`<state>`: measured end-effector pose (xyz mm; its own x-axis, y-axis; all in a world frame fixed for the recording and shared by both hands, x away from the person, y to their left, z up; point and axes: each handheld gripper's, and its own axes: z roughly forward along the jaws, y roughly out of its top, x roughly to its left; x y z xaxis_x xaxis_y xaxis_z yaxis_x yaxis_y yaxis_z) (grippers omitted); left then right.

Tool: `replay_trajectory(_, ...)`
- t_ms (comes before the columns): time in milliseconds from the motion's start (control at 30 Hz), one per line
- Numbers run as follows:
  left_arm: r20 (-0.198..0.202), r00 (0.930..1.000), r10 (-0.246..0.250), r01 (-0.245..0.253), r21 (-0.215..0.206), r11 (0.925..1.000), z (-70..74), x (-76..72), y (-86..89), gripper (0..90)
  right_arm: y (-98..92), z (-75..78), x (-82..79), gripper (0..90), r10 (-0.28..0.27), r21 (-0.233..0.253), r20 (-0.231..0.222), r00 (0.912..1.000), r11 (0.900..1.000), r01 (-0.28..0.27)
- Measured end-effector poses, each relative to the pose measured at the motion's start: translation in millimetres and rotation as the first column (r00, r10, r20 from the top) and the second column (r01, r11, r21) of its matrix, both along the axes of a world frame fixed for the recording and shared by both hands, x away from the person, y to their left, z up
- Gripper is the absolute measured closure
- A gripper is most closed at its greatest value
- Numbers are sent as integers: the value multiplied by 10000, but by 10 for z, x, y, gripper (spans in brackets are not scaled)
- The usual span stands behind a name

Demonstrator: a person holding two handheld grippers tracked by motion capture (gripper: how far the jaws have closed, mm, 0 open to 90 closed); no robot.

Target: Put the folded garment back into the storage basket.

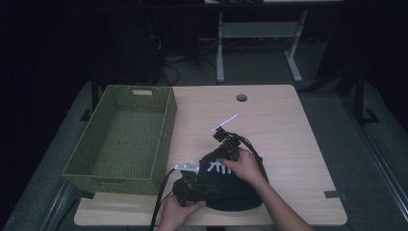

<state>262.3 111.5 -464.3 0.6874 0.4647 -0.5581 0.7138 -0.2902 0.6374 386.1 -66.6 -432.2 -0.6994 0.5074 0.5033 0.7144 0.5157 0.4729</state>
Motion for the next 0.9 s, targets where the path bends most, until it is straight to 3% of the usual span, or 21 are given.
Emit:
replay_trajectory(100, -2, 10000, -50, 50, 84, 10000, 1, 7, -7, 681, -109, 4, 8, 800, -289, 133, -16, 9996, 9995, 289)
replay_trajectory(267, -16, 10000, -61, 61, 44, 10000, -6, 16, -6, 680, -183, -117, 25, 799, -478, -181, -309, 9984, 9987, 473)
replay_trajectory(367, -29, 10000, -69, 69, 51, 10000, -14, 18, -5, 681, -245, -78, -6, 790, -533, 304, -261, 9982, 9981, 541)
replay_trajectory(533, -27, 9999, -98, 98, 110, 9999, -24, 16, -12, 682, -444, 18, -92, 791, -832, 632, -21, 9965, 9945, 832)
replay_trajectory(767, -104, 9999, -81, 82, 103, 9999, -36, 9, -11, 683, -568, -163, -106, 826, -1080, 362, -239, 9939, 9934, 1088)
replay_trajectory(900, -109, 9999, -102, 103, 115, 9999, -44, 9, -8, 685, -617, -162, -130, 798, -1220, 796, -320, 9920, 9891, 1242)
